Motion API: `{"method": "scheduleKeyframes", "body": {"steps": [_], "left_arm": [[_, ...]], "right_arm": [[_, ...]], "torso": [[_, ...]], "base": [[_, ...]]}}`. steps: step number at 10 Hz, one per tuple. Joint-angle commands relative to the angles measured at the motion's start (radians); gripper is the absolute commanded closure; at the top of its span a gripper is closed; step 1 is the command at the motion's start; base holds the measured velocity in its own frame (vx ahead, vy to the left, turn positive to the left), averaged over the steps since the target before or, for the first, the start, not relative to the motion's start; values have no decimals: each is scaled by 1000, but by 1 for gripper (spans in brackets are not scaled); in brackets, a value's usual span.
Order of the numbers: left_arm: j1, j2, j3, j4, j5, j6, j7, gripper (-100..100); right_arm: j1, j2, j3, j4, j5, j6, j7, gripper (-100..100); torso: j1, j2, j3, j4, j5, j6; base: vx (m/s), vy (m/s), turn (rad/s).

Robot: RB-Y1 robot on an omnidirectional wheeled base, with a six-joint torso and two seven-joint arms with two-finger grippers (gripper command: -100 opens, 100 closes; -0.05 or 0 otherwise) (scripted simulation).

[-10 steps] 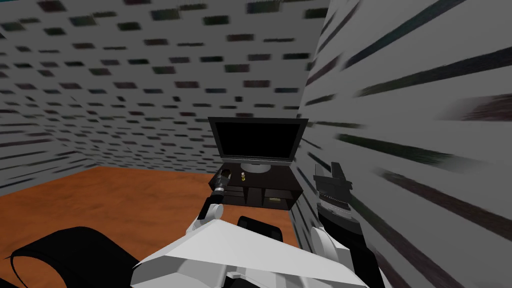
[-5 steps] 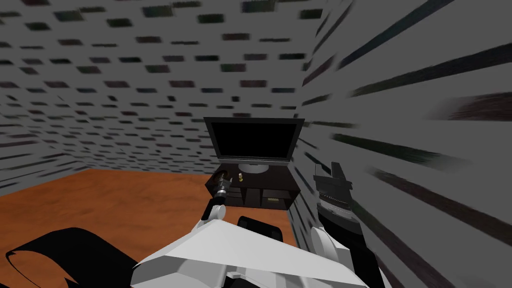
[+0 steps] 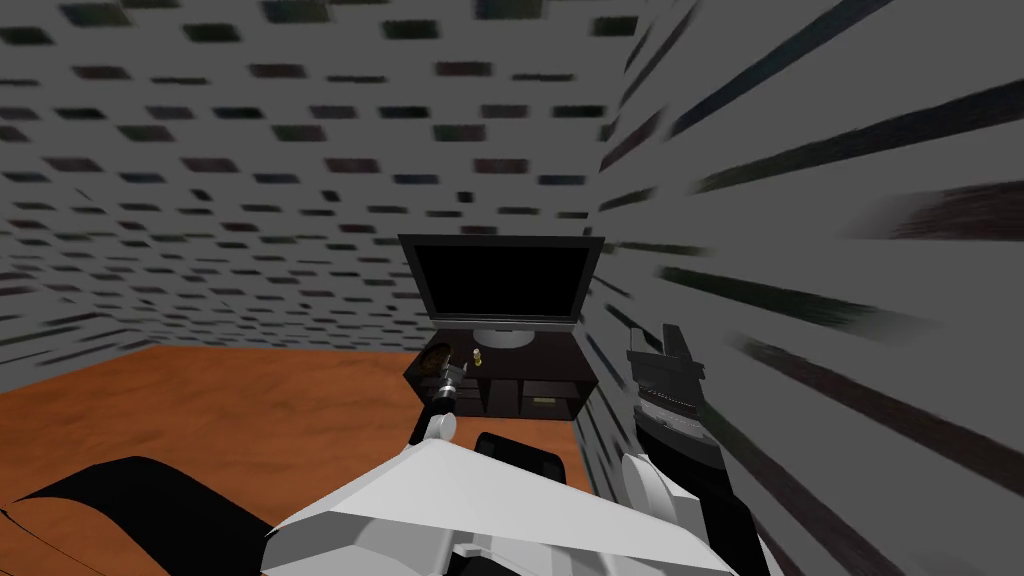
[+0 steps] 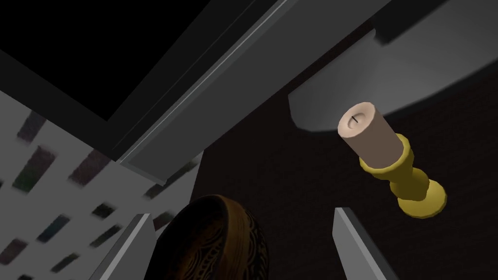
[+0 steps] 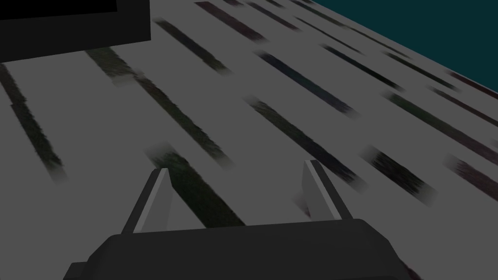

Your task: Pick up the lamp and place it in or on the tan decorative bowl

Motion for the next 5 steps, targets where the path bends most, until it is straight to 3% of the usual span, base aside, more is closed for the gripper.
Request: {"method": "scheduleKeyframes", "body": {"steps": [1,5], "left_arm": [[-13,-3,-7,33,14,-8,3,-100],[-69,-46,-50,165,114,-37,2,-100]], "right_arm": [[0,0,0,0,0,0,0,0],[0,0,0,0,0,0,0,0]], "torso": [[0,0,0,0,0,0],[1,-2,-1,0,0,0]], "base": [[26,3,-25],[50,21,-66]]}}
